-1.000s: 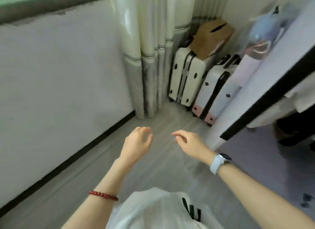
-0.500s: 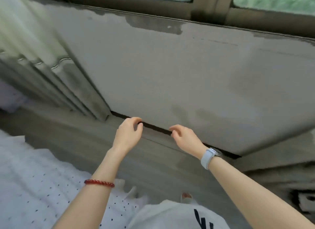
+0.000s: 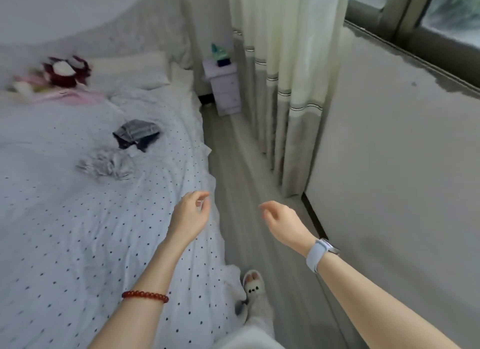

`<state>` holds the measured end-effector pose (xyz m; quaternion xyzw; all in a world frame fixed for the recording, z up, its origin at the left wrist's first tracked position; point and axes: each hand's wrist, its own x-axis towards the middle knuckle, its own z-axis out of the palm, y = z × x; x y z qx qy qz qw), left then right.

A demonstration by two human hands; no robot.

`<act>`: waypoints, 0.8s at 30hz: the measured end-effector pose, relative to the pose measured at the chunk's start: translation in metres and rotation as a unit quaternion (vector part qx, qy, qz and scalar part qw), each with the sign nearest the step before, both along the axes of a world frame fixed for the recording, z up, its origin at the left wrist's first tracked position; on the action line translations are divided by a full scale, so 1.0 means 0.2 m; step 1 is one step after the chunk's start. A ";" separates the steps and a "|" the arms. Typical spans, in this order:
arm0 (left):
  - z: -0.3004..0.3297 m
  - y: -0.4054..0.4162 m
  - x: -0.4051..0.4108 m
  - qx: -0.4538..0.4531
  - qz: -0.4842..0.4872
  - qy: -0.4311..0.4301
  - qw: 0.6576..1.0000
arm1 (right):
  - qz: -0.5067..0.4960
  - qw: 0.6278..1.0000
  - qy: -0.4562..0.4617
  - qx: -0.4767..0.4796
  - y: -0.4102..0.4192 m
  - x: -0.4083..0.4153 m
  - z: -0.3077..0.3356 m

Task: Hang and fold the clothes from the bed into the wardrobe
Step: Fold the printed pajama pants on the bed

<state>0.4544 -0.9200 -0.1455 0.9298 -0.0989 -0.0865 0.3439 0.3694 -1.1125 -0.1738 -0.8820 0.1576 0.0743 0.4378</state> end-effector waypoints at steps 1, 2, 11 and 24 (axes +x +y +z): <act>-0.02 0.03 0.10 0.000 0.018 -0.001 1.000 | 0.019 1.000 -0.001 -0.005 0.01 0.13 -0.01; -0.04 0.04 0.18 -0.003 0.030 0.000 1.000 | 0.027 1.000 -0.004 -0.007 0.01 0.22 -0.01; -0.13 0.19 1.12 -0.062 0.160 0.035 0.985 | 0.141 0.989 0.030 -0.036 0.13 1.45 0.00; -0.65 0.66 2.17 -0.041 0.391 0.192 0.899 | 0.377 0.923 0.076 -0.014 0.65 3.04 -0.38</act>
